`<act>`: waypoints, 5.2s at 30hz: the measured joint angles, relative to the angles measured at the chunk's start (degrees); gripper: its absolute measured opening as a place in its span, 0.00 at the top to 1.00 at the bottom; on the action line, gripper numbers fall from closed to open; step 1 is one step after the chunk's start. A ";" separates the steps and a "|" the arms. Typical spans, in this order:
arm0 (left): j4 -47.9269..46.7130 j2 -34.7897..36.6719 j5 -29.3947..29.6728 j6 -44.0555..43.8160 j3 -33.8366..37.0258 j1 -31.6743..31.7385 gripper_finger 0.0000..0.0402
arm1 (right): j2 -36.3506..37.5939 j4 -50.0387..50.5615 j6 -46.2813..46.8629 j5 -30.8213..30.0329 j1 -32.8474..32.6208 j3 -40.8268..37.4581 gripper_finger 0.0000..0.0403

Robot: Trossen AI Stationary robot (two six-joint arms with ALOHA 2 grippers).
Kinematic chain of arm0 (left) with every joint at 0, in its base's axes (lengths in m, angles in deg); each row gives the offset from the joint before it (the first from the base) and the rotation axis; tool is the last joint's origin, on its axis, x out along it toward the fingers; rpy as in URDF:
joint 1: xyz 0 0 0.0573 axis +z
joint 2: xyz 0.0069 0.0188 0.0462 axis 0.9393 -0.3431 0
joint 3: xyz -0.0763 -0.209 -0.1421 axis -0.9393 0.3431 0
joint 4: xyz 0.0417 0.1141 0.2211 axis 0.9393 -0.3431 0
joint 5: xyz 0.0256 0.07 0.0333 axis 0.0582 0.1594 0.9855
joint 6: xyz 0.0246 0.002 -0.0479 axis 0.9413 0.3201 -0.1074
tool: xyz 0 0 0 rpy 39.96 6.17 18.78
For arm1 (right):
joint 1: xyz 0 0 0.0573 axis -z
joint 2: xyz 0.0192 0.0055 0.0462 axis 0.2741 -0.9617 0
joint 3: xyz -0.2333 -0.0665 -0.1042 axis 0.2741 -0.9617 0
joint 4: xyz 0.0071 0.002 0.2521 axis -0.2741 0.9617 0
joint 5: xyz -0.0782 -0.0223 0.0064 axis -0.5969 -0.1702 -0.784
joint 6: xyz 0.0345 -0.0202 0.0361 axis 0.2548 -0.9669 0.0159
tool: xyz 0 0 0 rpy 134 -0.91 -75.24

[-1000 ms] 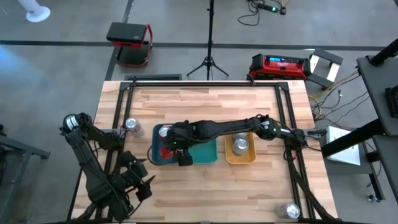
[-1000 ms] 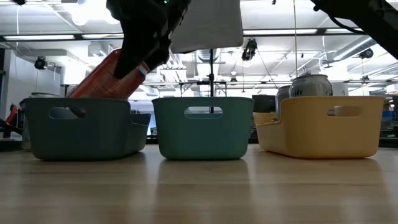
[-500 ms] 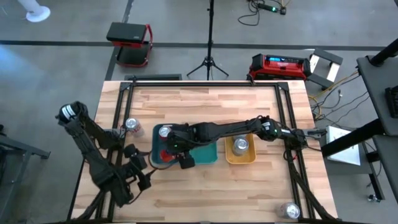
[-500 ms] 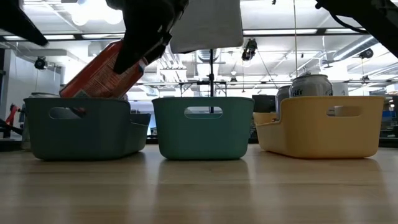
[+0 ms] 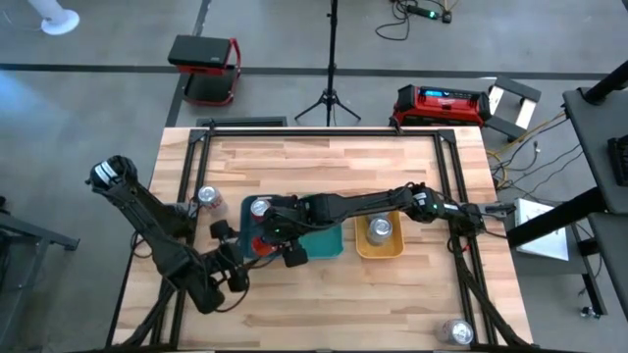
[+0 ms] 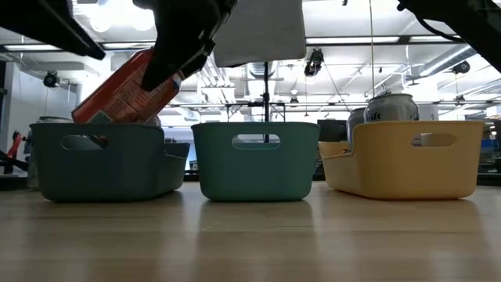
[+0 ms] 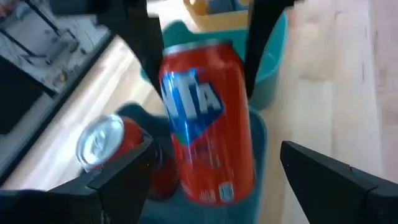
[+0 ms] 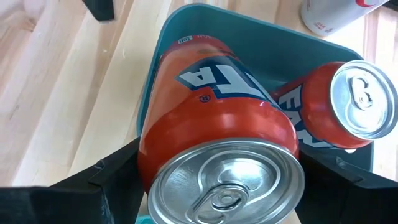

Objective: Sort soda cans
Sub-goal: Put the orange soda can into the blue bin

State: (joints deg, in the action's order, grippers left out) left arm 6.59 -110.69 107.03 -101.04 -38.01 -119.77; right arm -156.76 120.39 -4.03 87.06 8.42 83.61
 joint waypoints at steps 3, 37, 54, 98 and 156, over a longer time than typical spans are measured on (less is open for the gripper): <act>1.48 0.56 0.25 1.94 0.15 1.43 0.18 | 0.00 0.10 -0.22 -0.02 0.00 0.00 0.23; 21.37 0.16 -13.24 21.65 4.47 16.03 0.18 | 2.13 0.40 -7.27 -0.52 -1.49 0.02 0.23; 27.24 -0.06 -7.60 26.15 5.88 17.66 0.18 | 3.06 0.45 -6.64 -0.83 -1.46 0.02 0.23; 32.25 1.09 7.25 10.09 13.26 8.61 0.29 | 13.33 4.52 2.70 -1.82 -3.85 0.20 0.10; 68.75 -10.22 20.24 9.10 30.25 5.51 0.28 | 8.79 -87.71 20.81 -10.67 -0.08 -46.36 0.97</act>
State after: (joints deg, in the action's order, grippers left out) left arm 75.34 -120.91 127.28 -91.94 -7.76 -114.27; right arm -147.96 32.68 16.78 76.39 8.35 37.25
